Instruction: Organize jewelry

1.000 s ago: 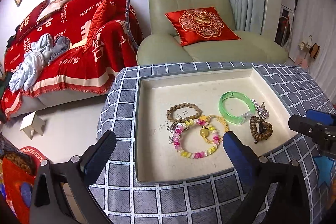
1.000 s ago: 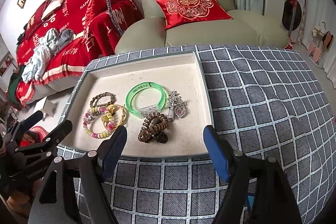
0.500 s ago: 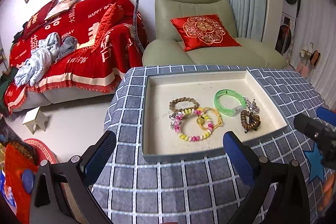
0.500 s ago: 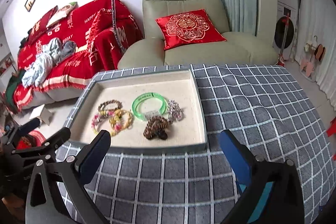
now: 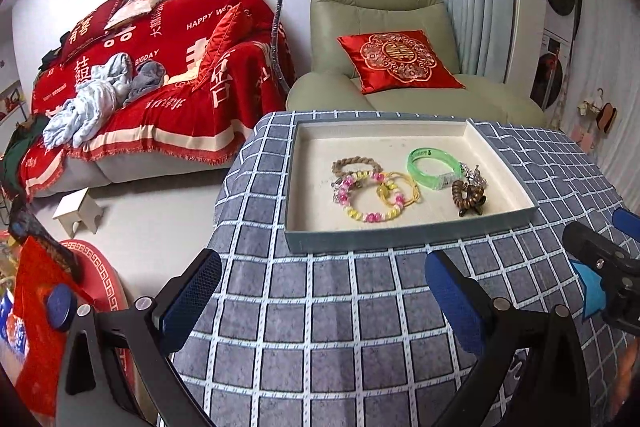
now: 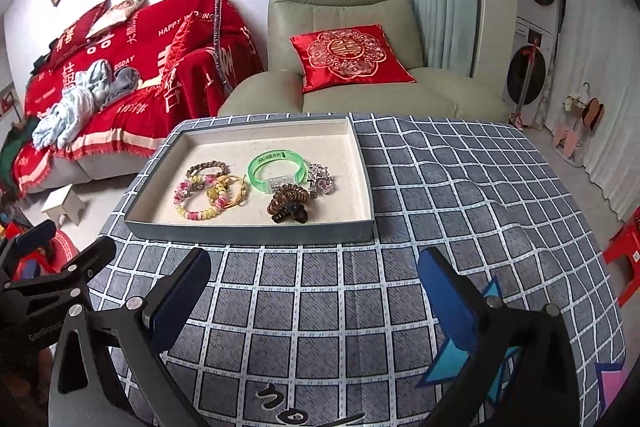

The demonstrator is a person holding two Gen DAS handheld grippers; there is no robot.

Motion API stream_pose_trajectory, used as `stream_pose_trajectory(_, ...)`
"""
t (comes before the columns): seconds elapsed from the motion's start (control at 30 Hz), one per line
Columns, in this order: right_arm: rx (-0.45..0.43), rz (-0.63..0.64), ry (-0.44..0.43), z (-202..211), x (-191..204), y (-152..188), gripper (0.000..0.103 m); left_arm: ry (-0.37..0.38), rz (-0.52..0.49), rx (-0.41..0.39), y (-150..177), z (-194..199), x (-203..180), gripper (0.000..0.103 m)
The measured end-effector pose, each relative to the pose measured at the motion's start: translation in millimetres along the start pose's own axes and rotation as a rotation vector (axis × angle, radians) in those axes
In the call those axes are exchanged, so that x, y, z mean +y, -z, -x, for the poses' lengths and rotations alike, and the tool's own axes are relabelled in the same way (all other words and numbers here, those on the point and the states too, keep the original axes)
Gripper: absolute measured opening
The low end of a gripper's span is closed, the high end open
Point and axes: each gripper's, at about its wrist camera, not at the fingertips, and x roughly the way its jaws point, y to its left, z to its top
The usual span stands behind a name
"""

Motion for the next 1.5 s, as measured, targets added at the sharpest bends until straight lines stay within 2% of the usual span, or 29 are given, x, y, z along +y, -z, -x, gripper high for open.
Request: stream_pose_trajectory(1.5,-0.017,0.03,0.012,12.9,8.4,4.4,0.103,-0.001,0.0,-0.004,3.3,13.9,-3.0,0.103)
